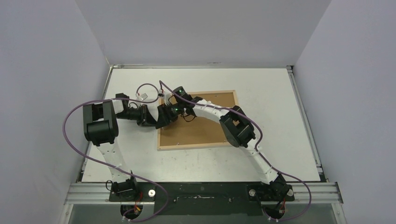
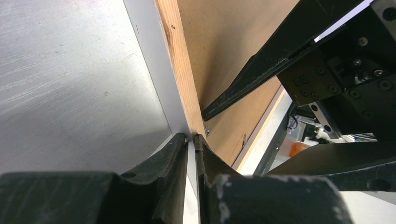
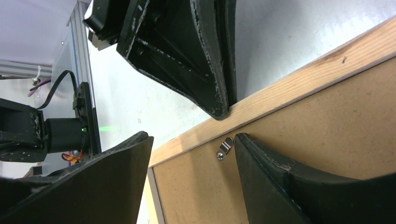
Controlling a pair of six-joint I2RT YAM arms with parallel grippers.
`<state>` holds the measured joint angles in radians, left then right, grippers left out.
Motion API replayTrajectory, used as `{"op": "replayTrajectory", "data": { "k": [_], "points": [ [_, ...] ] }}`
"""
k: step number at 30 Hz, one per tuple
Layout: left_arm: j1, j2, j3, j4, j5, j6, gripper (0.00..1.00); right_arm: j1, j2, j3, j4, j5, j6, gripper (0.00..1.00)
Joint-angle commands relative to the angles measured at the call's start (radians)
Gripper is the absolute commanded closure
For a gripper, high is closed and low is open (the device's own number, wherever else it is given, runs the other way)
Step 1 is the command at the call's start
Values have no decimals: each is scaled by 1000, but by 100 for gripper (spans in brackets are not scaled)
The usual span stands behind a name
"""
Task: Put the photo into the frame
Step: Install the photo frame at the center of the board.
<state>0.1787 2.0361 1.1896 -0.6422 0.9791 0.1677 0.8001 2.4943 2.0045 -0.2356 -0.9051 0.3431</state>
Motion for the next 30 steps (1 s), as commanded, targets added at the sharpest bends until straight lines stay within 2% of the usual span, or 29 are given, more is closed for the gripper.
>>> {"op": "replayTrajectory", "data": {
  "k": [1, 8, 18, 30],
  "points": [
    [15, 27, 33, 37, 69, -26, 89, -10, -69, -101, 93, 12, 70, 33],
    [20, 10, -6, 83, 88, -55, 89, -18, -59, -115, 142, -31, 103, 32],
    [20, 21, -36, 140, 72, -100, 89, -17, -44, -56, 54, -38, 39, 33],
    [19, 25, -34, 152, 69, -114, 89, 13, -38, -83, 94, -32, 75, 34]
  ]
}}
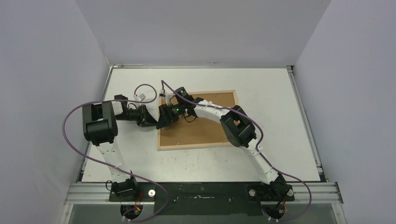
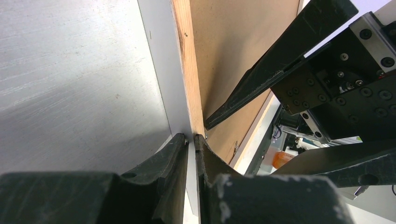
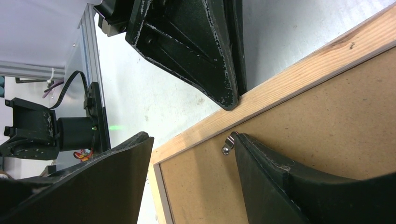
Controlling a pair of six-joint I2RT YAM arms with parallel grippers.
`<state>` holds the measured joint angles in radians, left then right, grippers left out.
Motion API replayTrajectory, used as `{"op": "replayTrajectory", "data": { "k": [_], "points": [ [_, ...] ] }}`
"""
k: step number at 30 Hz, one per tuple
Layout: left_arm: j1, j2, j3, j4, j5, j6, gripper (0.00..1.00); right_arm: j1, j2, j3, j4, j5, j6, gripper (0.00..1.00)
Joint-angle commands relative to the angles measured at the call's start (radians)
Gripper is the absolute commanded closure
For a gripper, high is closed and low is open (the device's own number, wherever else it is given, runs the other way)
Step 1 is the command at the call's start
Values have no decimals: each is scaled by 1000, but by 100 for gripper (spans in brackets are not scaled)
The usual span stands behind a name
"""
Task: Put the photo into the frame
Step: Install the photo frame at the center of the board.
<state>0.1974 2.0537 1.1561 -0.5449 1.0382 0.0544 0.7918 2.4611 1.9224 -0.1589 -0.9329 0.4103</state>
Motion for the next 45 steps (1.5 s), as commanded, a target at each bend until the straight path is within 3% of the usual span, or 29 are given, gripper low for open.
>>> {"op": "replayTrajectory", "data": {
  "k": [1, 36, 45],
  "points": [
    [0, 9, 0, 55, 10, -2, 90, 24, -5, -6, 28, -5, 16, 35],
    [0, 5, 9, 56, -3, -8, 89, 71, -80, -133, 151, 4, 105, 38],
    [4, -9, 22, 33, 5, -5, 89, 49, -145, -142, 186, 130, 118, 36]
  ]
}}
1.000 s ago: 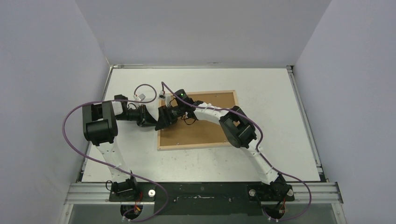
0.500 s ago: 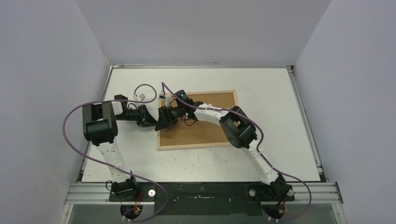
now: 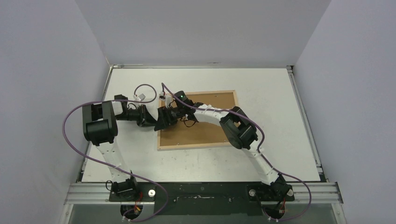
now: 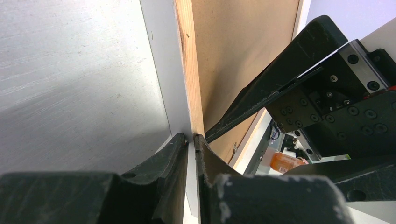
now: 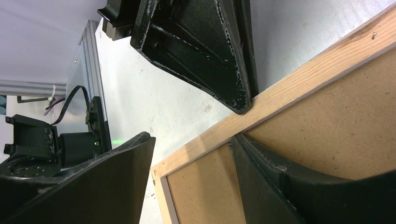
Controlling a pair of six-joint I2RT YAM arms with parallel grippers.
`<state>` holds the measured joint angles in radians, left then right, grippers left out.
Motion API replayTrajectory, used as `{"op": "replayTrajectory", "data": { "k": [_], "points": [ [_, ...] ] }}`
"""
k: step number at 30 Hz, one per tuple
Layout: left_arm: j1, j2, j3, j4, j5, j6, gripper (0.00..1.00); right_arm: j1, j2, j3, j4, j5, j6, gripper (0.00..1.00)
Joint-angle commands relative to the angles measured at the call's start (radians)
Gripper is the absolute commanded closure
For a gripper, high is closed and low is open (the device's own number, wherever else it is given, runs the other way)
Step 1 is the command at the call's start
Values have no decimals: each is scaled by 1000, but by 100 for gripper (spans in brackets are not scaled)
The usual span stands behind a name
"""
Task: Put the photo into the frame
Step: Install the photo frame at the center of the board, then adjust the photo frame at the center of the board.
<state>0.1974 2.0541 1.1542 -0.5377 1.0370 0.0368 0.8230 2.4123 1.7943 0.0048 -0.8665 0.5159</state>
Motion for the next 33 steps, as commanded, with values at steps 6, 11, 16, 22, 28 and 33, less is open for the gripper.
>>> {"op": "replayTrajectory", "data": {
  "k": [6, 11, 16, 22, 28, 33],
  "points": [
    [45, -47, 75, -41, 44, 8, 88, -24, -235, -87, 73, 200, 45, 27],
    [63, -59, 116, -68, 39, 8, 86, -32, -358, -156, -83, 503, 55, 22],
    [56, -58, 141, 0, -13, -30, 68, -30, -553, -394, -268, 879, 221, 21],
    [0, -13, 187, 60, -67, -73, 63, -7, -824, -707, -426, 1062, 460, 18],
    [-40, 2, 164, 93, -96, -81, 63, 4, -941, -900, -403, 1000, 637, 19],
    [-59, -1, 141, 103, -123, -76, 64, 8, -941, -954, -337, 981, 712, 20]
  ]
}}
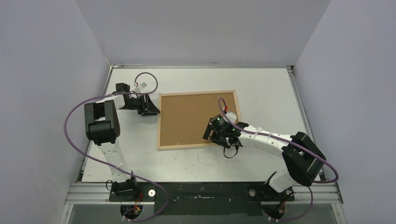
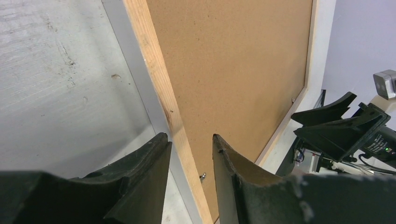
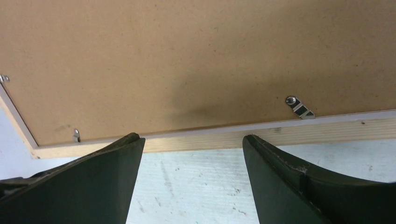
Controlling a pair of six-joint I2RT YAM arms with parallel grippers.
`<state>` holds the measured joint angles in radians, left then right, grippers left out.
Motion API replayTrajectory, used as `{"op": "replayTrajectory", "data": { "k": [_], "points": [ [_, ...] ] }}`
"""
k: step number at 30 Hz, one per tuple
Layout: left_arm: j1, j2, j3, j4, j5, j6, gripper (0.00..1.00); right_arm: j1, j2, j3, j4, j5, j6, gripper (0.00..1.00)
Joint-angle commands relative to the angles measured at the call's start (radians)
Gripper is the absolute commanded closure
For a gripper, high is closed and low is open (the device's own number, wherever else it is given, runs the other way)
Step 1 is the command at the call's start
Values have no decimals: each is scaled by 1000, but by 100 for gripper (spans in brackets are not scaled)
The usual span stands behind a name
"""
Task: Put the photo into the frame
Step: Adjust the photo frame at the center of the board.
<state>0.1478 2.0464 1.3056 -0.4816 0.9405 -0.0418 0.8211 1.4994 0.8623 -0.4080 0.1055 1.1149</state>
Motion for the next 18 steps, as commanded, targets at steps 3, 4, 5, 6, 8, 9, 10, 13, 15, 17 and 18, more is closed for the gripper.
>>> {"op": "replayTrajectory", "data": {
  "k": [3, 4, 5, 6, 8, 9, 10, 13, 15, 17, 18],
  "points": [
    [-17, 8, -24, 46, -35, 9, 66, 8, -18, -40, 94, -2, 134, 20],
    [-18, 9, -30, 47, -37, 11, 66, 6, -16, -41, 92, 3, 138, 20],
    [-20, 8, -37, 45, -38, 14, 67, 4, -16, -44, 91, 13, 140, 20],
    [-22, 6, -44, 44, -38, 19, 67, 2, -18, -47, 90, 26, 141, 20],
    [-26, 3, -65, 42, -40, 27, 69, -14, -23, -51, 84, 45, 134, 20],
    [-30, -1, -76, 36, -40, 35, 69, -25, -24, -50, 78, 54, 124, 20],
    [-34, -5, -86, 32, -39, 37, 70, -46, -25, -48, 72, 61, 111, 20],
    [-46, -25, -125, 18, -38, 72, 72, -97, -27, -40, 52, 89, 60, 20],
    [-51, -44, -150, 15, -33, 78, 72, -136, -24, -35, 50, 97, 25, 20],
    [-56, -63, -179, 15, -26, 80, 73, -170, -13, -21, 45, 97, -10, 21],
    [-59, -72, -193, 17, -25, 79, 73, -184, -8, -8, 41, 102, -33, 21]
  ]
}}
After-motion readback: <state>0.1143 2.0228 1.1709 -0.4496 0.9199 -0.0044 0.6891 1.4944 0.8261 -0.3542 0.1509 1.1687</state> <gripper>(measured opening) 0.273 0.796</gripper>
